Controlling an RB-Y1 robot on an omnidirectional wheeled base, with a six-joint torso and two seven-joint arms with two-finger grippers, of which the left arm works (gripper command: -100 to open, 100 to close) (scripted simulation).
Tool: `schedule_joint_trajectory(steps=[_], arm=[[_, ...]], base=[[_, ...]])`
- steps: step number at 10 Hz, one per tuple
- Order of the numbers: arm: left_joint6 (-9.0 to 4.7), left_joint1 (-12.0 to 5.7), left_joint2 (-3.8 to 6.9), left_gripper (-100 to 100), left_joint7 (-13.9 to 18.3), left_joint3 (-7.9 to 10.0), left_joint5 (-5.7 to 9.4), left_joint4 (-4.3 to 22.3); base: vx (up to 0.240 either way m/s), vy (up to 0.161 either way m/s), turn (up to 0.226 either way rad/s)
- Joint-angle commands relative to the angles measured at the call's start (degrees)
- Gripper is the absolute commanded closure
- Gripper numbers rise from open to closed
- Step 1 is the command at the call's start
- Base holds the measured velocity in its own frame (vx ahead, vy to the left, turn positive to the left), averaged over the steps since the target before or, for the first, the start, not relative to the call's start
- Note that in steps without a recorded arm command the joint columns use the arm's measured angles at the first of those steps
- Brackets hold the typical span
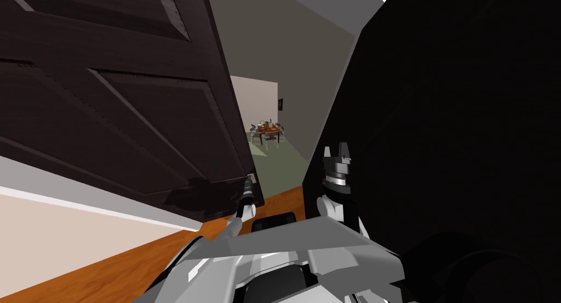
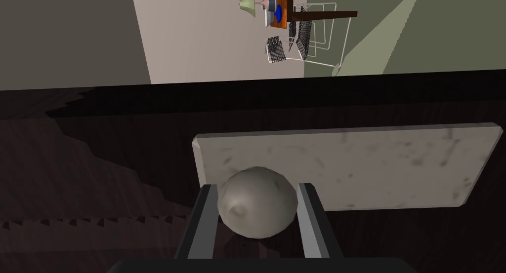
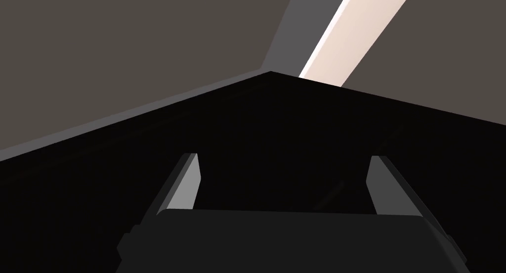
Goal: Pull the door open
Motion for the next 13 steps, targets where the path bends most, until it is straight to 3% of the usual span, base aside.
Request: schedule_joint_trajectory(steps=[1,4,11,13], arm=[[0.0,0.55,0.85,100,0.04,0.25,0.0,-0.33],[0.08,0.58,1.37,100,0.34,0.13,-0.24,-0.34],[0.2,0.62,2.05,100,0.77,-0.03,-0.53,-0.35],[0.43,0.65,3.12,100,1.58,-0.33,-0.98,-0.38]], base=[[-0.219,0.018,-0.031],[-0.174,0.012,-0.009],[-0.06,0.002,0.002],[-0.145,-0.011,0.047]])
